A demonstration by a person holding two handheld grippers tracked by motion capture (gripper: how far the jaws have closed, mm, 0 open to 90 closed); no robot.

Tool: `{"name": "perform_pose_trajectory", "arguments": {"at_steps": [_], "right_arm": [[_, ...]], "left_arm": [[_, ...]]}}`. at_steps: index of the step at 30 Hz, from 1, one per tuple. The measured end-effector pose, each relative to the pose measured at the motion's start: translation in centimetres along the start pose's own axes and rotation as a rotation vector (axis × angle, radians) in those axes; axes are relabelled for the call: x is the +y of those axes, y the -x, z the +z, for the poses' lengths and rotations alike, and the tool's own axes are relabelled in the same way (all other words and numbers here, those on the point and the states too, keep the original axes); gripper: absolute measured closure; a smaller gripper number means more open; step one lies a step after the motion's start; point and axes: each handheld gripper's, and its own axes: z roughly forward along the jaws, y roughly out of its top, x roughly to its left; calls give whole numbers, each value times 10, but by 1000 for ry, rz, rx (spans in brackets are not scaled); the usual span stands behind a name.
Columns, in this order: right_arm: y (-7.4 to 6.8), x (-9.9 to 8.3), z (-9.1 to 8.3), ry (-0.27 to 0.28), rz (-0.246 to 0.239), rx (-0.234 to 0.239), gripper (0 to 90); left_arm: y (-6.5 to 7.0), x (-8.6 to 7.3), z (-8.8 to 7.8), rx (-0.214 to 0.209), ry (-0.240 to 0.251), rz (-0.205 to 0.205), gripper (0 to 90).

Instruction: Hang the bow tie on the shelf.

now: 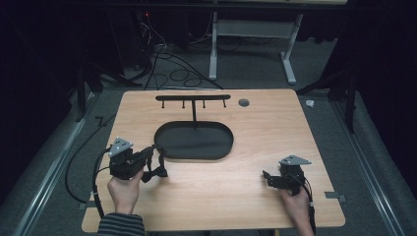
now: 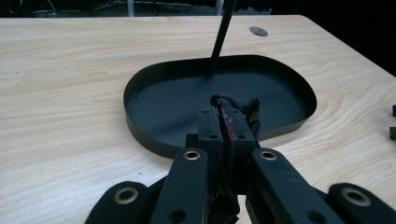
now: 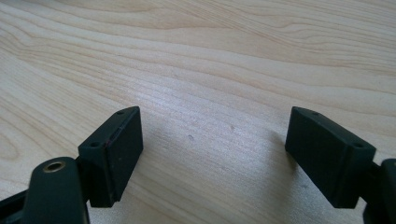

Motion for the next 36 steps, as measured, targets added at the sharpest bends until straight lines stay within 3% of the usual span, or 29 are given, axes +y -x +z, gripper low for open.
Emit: {"name": "perform_pose_trajectory", "arguments": {"at_steps": [21, 36], "right_arm": [[0, 0, 0, 0, 0, 0, 201], [0, 0, 0, -1, -2, 2, 201]], "left_arm": [[4, 43, 16, -34, 15, 44, 877], [-1, 64, 30, -4, 14, 50, 876]]}}
